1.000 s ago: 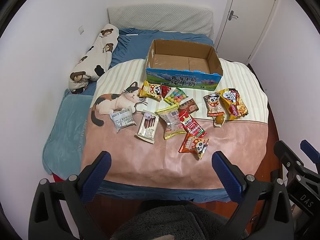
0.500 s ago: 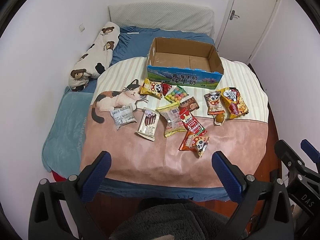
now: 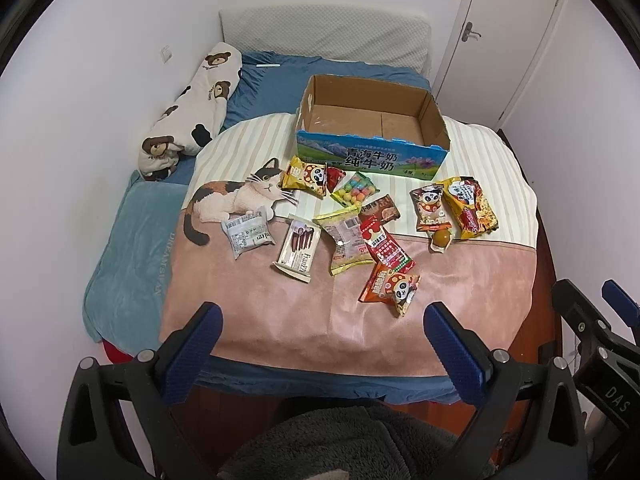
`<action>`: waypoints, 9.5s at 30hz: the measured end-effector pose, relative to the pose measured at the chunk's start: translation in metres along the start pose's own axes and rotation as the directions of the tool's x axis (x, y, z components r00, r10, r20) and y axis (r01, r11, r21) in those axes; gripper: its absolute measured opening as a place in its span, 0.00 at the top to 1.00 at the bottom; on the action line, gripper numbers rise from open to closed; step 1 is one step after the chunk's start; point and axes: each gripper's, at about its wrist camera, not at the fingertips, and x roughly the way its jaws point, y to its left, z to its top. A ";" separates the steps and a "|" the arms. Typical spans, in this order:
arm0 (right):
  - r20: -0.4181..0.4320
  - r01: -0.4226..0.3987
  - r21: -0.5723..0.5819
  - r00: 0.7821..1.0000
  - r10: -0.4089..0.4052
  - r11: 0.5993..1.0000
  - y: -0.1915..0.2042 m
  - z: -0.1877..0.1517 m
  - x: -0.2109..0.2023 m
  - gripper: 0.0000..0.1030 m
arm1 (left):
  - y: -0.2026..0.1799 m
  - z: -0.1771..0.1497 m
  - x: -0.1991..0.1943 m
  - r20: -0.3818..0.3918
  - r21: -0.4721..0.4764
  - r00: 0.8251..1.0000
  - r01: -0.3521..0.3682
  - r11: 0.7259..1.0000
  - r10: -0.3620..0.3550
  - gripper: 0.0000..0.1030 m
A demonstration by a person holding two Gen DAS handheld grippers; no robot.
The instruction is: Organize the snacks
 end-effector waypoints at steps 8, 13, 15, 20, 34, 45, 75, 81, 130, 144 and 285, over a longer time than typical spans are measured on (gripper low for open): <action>0.005 0.001 0.000 1.000 -0.001 1.000 0.001 0.001 0.000 0.00 | 0.000 0.000 0.000 0.001 0.000 1.000 -0.001 1.000 0.001 0.00; 0.004 0.000 0.001 1.000 0.000 1.000 0.001 0.001 0.001 0.00 | 0.001 0.000 0.001 -0.001 -0.002 1.000 0.000 1.000 0.000 0.00; 0.004 -0.001 0.001 1.000 0.001 1.000 0.001 0.001 0.001 0.00 | 0.001 0.001 0.000 -0.001 0.000 1.000 0.001 1.000 -0.001 0.00; 0.004 0.000 0.001 1.000 0.000 1.000 0.002 0.001 0.002 0.00 | 0.001 0.001 0.001 0.000 0.000 1.000 -0.002 1.000 0.002 0.00; 0.002 -0.003 0.003 1.000 0.003 1.000 0.005 0.003 0.004 0.00 | 0.005 0.005 0.005 -0.002 0.002 1.000 -0.002 1.000 0.002 0.00; -0.026 -0.010 0.017 1.000 0.011 1.000 0.010 0.005 0.021 0.00 | 0.012 0.020 0.033 -0.013 -0.048 0.999 -0.031 0.998 0.030 0.00; -0.543 -0.241 0.051 0.808 0.229 0.969 0.141 0.010 0.443 0.02 | 0.095 0.024 0.305 -0.342 -0.136 0.924 -0.228 0.964 0.170 0.00; -0.565 -0.205 0.051 0.801 0.197 0.977 0.152 0.001 0.465 0.39 | 0.088 0.024 0.315 -0.350 -0.105 0.919 -0.232 0.967 0.182 0.00; -0.629 -0.085 0.275 0.737 0.246 0.958 -0.212 0.101 0.494 0.12 | -0.073 0.063 0.395 -0.472 -0.307 0.880 -0.106 0.946 -0.055 0.01; -0.593 0.001 0.194 0.796 0.117 0.981 -0.202 0.077 0.461 0.06 | -0.043 0.066 0.423 -0.460 -0.255 0.887 -0.079 0.964 -0.049 0.48; -0.632 -0.234 -0.287 0.775 0.000 0.929 0.051 -0.056 0.341 0.04 | 0.069 0.045 0.339 -0.348 -0.010 0.937 -0.043 0.999 0.037 0.12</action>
